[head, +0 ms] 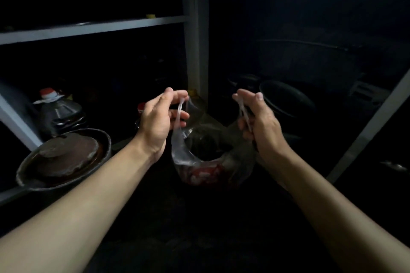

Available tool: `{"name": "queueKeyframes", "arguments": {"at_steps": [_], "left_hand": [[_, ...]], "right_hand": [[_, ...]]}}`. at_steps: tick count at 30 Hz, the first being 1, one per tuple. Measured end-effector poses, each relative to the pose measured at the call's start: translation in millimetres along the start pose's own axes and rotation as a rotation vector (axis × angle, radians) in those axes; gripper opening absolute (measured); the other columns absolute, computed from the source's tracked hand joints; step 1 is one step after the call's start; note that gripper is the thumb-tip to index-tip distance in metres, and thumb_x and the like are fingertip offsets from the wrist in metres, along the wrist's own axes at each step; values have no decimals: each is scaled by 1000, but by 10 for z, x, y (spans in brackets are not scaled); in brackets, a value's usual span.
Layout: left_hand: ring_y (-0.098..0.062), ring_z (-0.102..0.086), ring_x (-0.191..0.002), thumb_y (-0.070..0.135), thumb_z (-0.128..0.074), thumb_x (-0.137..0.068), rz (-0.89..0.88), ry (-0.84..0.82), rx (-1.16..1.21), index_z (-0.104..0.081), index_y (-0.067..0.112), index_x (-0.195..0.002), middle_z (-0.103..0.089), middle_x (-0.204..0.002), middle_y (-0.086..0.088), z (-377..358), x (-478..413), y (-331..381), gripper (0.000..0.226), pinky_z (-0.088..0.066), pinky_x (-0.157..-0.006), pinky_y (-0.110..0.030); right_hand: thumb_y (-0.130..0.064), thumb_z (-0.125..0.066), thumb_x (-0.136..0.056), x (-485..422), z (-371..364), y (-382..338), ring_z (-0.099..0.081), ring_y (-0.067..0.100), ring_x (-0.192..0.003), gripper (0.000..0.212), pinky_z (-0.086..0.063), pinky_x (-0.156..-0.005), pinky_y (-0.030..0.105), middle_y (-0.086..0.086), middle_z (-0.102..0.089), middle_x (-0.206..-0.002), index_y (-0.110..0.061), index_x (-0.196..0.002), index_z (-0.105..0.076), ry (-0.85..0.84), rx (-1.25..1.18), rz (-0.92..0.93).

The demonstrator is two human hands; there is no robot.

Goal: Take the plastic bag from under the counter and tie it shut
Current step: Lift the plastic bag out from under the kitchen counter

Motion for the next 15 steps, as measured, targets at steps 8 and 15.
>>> {"name": "queueKeyframes", "arguments": {"at_steps": [8,15], "left_hand": [[-13,-58,-68,43,-43,-97,-117,32,23,-71,15,-106,-68,-121,-9,212,351,679,41,-45,-52,-26],[-11,-57,-69,34,-38,-107,-170,134,-57,-70,14,-108,-65,-129,-12,599,659,1113,37,-46,-51,-22]], "right_hand": [[-49,-24,-106,150,-241,-658,-45,2,-55,48,-35,-46,15,-13,-59,-139,-29,-140,-51,-89,-18,102],[-48,-24,-106,365,-606,-989,-42,2,-53,48,-33,-46,16,-14,-62,-135,-28,-139,-53,-153,-92,105]]}}
Point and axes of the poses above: each hand's wrist, its own x-axis away from the middle knuckle, its own z-axis out of the back of the hand, y = z × x, the point moved 5 cm from there along -x, towards the middle knuckle
